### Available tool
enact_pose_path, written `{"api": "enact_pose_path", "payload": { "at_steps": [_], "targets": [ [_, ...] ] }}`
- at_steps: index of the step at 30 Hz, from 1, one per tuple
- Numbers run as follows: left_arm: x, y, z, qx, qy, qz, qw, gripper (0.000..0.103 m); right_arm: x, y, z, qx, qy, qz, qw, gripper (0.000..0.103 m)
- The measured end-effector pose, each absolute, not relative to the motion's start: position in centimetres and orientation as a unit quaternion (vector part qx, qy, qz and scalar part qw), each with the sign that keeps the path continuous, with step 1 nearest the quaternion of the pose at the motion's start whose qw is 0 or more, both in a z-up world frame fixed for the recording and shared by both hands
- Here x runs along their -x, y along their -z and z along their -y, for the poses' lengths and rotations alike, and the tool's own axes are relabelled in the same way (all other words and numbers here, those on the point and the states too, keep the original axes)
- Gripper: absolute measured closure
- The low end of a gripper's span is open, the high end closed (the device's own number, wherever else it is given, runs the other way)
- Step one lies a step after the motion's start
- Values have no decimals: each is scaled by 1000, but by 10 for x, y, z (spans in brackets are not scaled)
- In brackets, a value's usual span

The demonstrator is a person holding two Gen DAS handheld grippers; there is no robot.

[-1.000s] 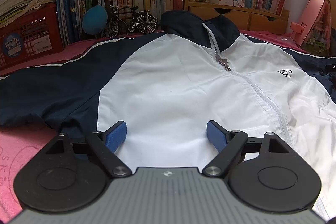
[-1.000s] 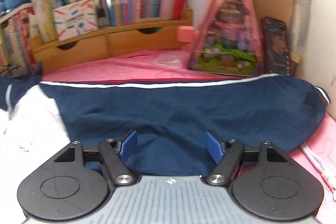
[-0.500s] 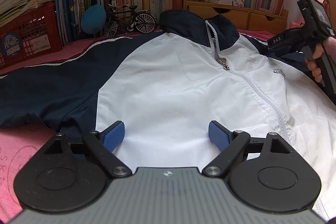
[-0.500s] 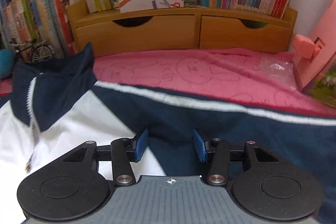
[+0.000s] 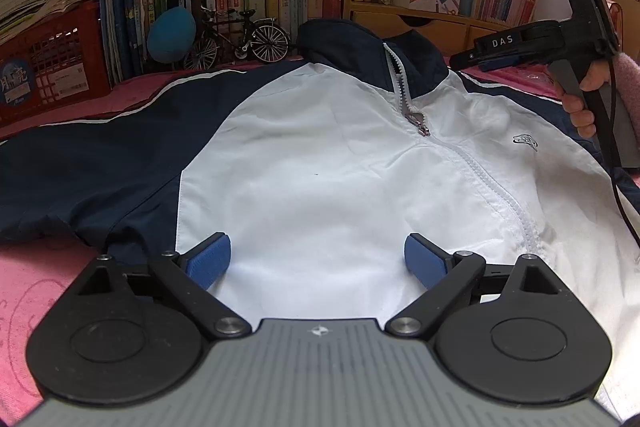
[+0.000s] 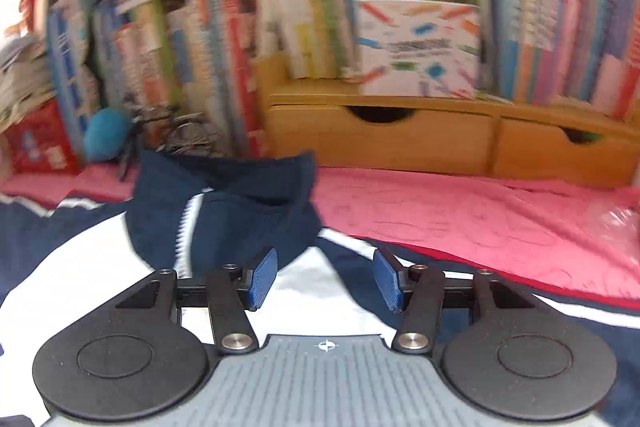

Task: Fold clothes

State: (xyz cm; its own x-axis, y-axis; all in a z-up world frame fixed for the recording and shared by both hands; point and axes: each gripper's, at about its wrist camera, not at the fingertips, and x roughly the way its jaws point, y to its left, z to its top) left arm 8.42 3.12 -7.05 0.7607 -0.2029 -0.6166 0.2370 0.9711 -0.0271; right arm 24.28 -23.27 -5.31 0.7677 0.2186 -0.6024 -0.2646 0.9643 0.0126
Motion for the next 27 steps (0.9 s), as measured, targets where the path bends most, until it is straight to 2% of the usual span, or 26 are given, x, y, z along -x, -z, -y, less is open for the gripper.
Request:
{"api": "enact_pose_path", "payload": {
  "at_steps": [4,6,8,11,14,17,21,23,25,27],
  "targets": [
    [-122,43,-37,-52,138,-290,946,11,-261,62,214,53,-134,-342,929,51],
    [-151,36,-36,-73,150,-280,945,11,-273,67,209,52,-129,-358,923,76],
    [-181,48,-36,-87,132,-291,944,12,-279,71,210,49,-125,-364,922,77],
    [-226,66,-35,-108,104,-308,940,20,-284,76,211,66,-125,-361,922,78],
    [-269,83,-37,-126,73,-319,937,18,-289,81,214,71,-123,-355,924,78],
    [-295,86,-61,-80,41,-330,940,13,-297,85,221,57,-121,-350,927,72],
    [-304,83,-82,-21,30,-339,940,13,-298,82,228,29,-125,-332,935,71],
    [-289,75,-78,-29,52,-311,949,16,-285,71,235,6,-147,-293,945,71],
    [-271,63,-74,-39,104,-281,953,16,-284,65,239,12,-154,-277,948,65],
    [-261,56,-67,-41,175,-273,945,16,-290,63,239,28,-156,-277,948,55]
  ]
}}
